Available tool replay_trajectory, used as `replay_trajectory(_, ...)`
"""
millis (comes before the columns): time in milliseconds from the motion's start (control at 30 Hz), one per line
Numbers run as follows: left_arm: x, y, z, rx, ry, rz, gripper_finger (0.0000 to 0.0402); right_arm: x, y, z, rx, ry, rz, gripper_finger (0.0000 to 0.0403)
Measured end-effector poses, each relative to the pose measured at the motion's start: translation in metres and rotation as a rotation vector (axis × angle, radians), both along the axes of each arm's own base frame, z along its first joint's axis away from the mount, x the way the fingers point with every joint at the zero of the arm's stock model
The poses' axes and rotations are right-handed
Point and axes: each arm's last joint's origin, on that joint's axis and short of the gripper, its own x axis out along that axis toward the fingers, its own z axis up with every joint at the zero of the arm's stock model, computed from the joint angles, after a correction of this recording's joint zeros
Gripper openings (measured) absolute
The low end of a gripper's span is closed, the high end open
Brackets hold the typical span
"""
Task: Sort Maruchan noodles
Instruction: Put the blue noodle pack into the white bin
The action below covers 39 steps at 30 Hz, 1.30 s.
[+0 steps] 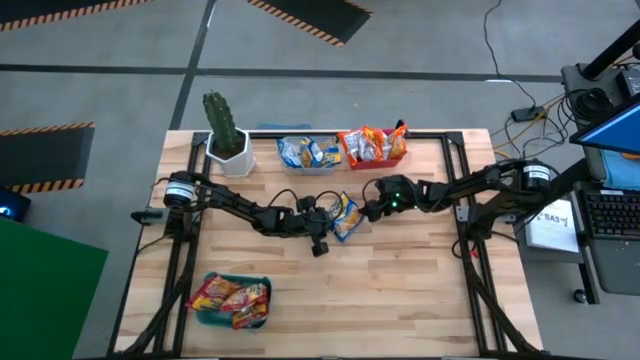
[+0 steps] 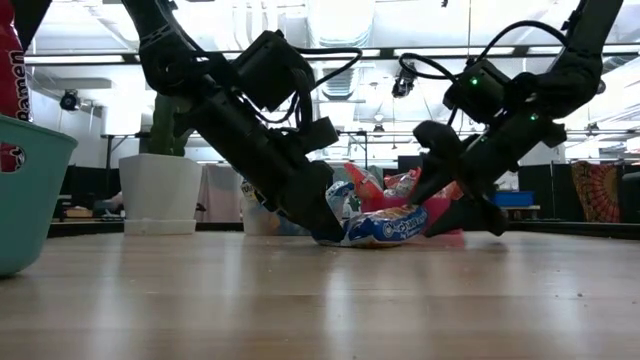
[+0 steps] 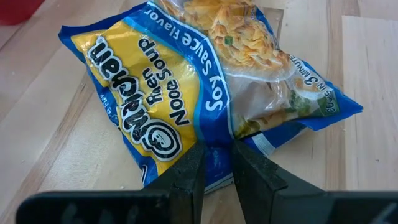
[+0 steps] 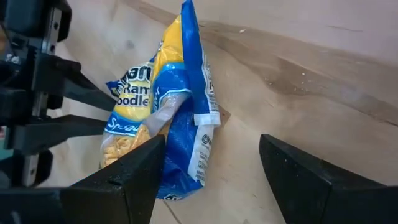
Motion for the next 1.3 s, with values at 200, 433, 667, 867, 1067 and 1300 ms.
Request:
replay_trajectory(200,0.000,0.000,0.000,0.000,0.000,0.000,0.0060,0.002,0.000,0.003,0.041,-0.046,-0.019,0.0251)
replay_trajectory(433,0.000,0.000,0.000,0.000,0.001,0.000,0.0060,0.002,-0.010,0.009,0.028,-0.092,-0.061,0.0251)
replay_trajectory(667,0.000,0.000,0.000,-0.001,0.002,0.000,0.0060,0.000,-0.012,0.008,0.053,-0.088,-0.053,0.0251)
replay_trajectory(867,0.000,0.000,0.000,-0.001,0.001,0.000,0.0060,0.004,-0.001,0.001,0.091,-0.061,-0.007,0.0251)
replay_trajectory(1067,0.000,0.000,0.000,-0.001,0.001,0.000,0.0060,0.014,0.007,-0.009,0.091,-0.072,0.001,0.0251)
replay_trajectory(1300,0.000,0.000,0.000,-0.001,0.001,-0.001,0.0060,0.032,0.008,-0.006,0.080,-0.136,0.039,0.0251)
